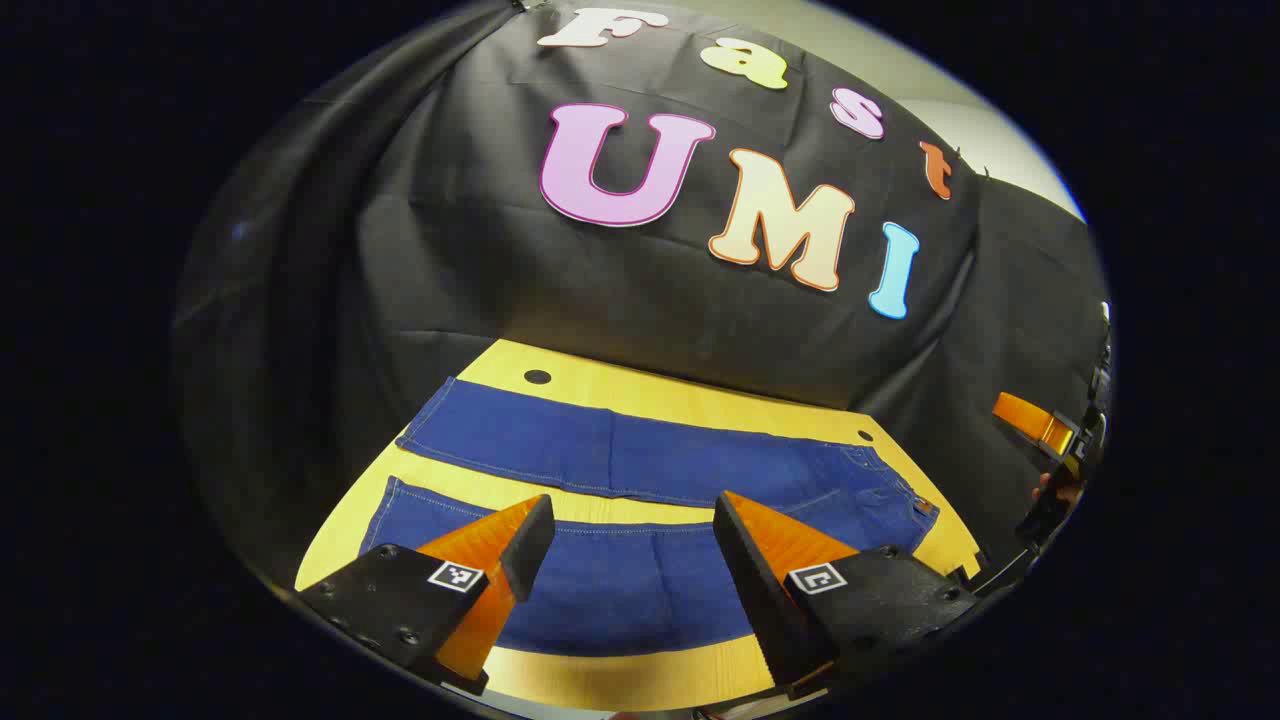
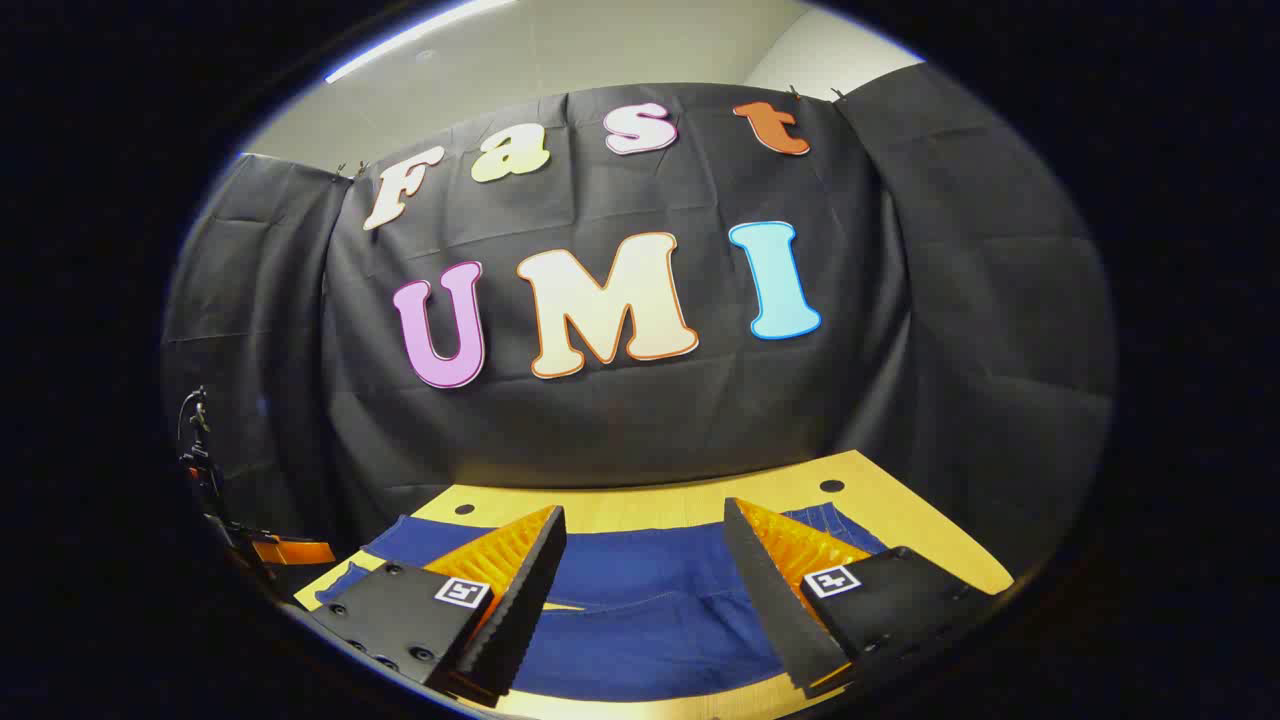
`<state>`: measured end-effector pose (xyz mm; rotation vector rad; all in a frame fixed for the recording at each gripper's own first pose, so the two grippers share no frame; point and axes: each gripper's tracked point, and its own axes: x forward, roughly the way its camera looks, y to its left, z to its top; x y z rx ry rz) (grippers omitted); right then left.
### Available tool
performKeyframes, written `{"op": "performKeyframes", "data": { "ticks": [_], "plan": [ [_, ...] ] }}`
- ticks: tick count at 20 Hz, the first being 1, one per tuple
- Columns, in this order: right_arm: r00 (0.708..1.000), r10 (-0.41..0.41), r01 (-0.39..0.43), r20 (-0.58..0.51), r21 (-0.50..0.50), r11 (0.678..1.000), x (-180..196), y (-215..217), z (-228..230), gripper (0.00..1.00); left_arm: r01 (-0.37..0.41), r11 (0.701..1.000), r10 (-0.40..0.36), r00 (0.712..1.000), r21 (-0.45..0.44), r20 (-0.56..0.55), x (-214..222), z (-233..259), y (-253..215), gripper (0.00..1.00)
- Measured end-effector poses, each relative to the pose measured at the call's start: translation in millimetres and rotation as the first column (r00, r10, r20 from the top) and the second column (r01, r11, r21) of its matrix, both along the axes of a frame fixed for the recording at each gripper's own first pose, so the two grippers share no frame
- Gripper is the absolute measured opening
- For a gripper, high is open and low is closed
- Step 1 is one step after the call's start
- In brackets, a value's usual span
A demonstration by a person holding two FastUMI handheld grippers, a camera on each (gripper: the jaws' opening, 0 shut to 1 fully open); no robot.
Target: Grasp the waist and the cuffs of the jeans and fold them to make the two legs overlap; first hold the waist and fold one-third of the jeans toward the cuffs, then hold the cuffs and fold the remaining one-third in the same direction to finish folding.
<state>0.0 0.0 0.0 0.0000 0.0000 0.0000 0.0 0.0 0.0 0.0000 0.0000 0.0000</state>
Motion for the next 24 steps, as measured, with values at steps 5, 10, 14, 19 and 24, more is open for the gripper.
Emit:
{"op": "performKeyframes", "data": {
  "ticks": [5,10,14,19,24],
  "plan": [
    [1.0,0.013,-0.013,-0.019,-0.021,1.0,-8,11,-7,0.93,-0.012,1.0,0.011,1.0,-0.022,-0.022,-5,-14,12,0.95],
    [0.998,0.043,-0.045,-0.048,-0.035,0.998,-13,24,-20,0.98,-0.027,1.0,0.026,0.998,-0.015,-0.057,-14,-26,26,0.95],
    [0.996,0.067,-0.07,-0.065,-0.054,0.996,-16,35,-31,0.98,-0.019,0.999,0.017,0.997,-0.026,-0.07,-21,-38,29,0.94],
    [0.991,0.093,-0.099,-0.095,-0.065,0.993,-14,46,-43,0.98,0.005,0.998,0.007,0.984,0.066,-0.18,-26,-72,50,0.95],
    [0.982,0.12,-0.133,-0.146,-0.086,0.987,-14,58,-62,0.98,0.101,0.97,-0.014,0.929,0.219,-0.369,-31,-114,80,0.95]
  ]
}}
